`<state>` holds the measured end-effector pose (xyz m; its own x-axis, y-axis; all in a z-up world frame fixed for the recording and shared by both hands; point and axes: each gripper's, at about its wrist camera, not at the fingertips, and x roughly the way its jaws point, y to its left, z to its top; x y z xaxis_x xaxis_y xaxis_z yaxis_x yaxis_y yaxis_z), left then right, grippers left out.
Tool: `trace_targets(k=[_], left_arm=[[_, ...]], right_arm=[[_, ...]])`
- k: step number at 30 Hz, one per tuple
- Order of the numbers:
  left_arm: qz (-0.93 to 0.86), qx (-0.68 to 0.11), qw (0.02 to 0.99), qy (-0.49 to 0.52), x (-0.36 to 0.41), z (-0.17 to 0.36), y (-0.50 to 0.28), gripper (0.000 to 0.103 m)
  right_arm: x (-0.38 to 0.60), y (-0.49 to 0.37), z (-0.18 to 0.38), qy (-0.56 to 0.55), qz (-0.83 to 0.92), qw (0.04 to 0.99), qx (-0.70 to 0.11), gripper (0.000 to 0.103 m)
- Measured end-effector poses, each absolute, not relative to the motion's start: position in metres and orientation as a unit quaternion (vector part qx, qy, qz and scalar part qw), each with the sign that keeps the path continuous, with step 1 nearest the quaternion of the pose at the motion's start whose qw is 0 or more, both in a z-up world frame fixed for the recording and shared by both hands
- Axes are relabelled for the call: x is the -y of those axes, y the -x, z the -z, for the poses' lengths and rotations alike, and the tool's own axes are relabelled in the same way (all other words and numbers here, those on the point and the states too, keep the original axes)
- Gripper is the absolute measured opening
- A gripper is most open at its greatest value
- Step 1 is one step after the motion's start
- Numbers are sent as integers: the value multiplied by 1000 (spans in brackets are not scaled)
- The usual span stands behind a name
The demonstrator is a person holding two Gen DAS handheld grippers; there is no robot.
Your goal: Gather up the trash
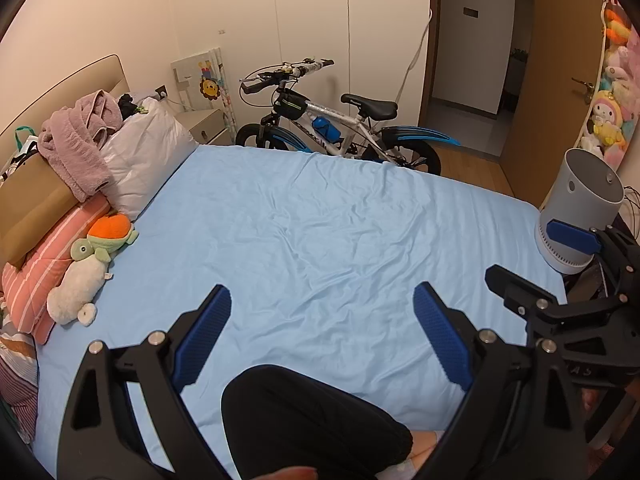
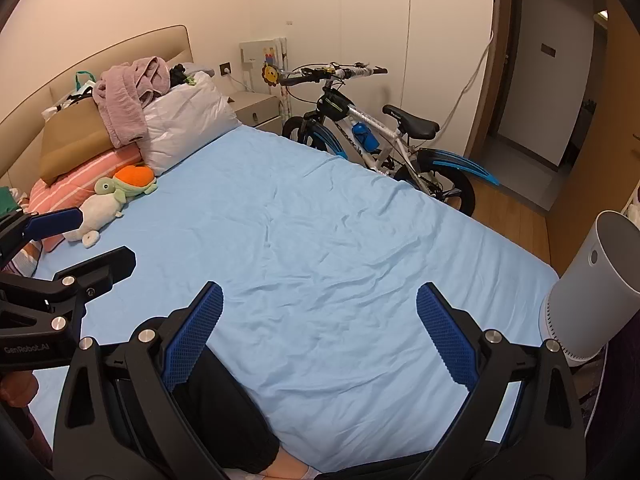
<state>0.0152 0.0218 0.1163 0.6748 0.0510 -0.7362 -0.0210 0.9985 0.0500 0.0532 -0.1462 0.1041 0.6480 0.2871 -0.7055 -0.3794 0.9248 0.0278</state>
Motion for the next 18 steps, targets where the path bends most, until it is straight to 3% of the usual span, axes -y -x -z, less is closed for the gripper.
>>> trace_targets(k=[18], left_arm=[[-8, -404, 915, -7, -24, -119, -14, 92]], right_arm=[[146, -51, -106, 63, -184, 906, -375, 94]])
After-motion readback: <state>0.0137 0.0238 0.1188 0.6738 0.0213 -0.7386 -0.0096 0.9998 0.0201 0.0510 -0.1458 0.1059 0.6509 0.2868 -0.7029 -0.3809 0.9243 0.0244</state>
